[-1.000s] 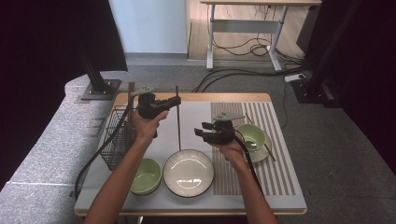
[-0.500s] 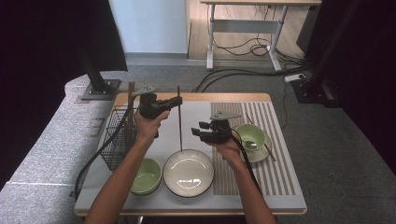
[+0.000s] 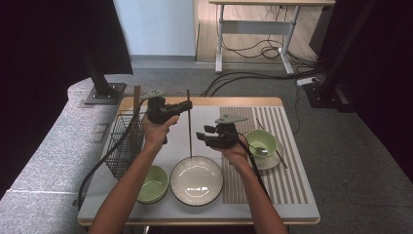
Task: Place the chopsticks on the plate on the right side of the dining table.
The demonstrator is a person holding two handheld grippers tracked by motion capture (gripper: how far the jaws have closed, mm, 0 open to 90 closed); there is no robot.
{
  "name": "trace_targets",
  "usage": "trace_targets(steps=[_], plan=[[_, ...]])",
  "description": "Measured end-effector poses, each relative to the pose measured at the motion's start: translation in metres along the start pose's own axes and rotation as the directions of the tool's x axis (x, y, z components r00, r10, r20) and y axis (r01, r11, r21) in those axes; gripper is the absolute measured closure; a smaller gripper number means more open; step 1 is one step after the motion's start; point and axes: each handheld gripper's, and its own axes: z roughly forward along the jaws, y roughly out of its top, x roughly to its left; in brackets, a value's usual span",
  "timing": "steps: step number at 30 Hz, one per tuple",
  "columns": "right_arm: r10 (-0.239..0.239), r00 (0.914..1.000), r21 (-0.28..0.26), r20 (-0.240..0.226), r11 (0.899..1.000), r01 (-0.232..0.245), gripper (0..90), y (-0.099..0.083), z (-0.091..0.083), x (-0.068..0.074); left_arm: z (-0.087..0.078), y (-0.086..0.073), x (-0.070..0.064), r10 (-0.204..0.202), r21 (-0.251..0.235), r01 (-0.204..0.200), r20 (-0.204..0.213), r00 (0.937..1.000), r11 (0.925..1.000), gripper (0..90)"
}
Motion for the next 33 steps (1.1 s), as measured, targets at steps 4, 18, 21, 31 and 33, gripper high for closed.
trace_targets(steps=[4,18,21,31,33], plan=[[-0.006,1.0,-0.005,-0.001,1.0,0.006,52.0,0.001,0.0,0.001,0.0,0.0,0.0,0.001,-0.002,-0.001,0.0,1.0,1.0,84.7],[-0.01,0.9999,-0.004,-0.008,1.0,0.01,52.5,0.004,0.004,0.004,0.003,-0.001,-0.004,-0.001,0.001,0.001,0.013,0.9999,1.0,84.7],[-0.016,0.9998,-0.003,-0.01,1.0,0.016,53.1,0.006,0.007,0.007,0.003,-0.001,-0.004,-0.004,0.0,0.004,0.016,0.9999,1.0,84.6],[-0.024,0.9995,-0.003,-0.022,1.0,0.024,62.3,0.011,0.013,0.011,0.007,-0.003,-0.006,-0.008,0.006,0.008,0.034,0.9994,0.9999,84.6],[-0.026,0.9993,-0.003,-0.027,1.0,0.025,67.1,0.013,0.013,0.011,0.007,-0.003,-0.007,-0.007,0.009,0.007,0.037,0.9993,0.9999,84.6]])
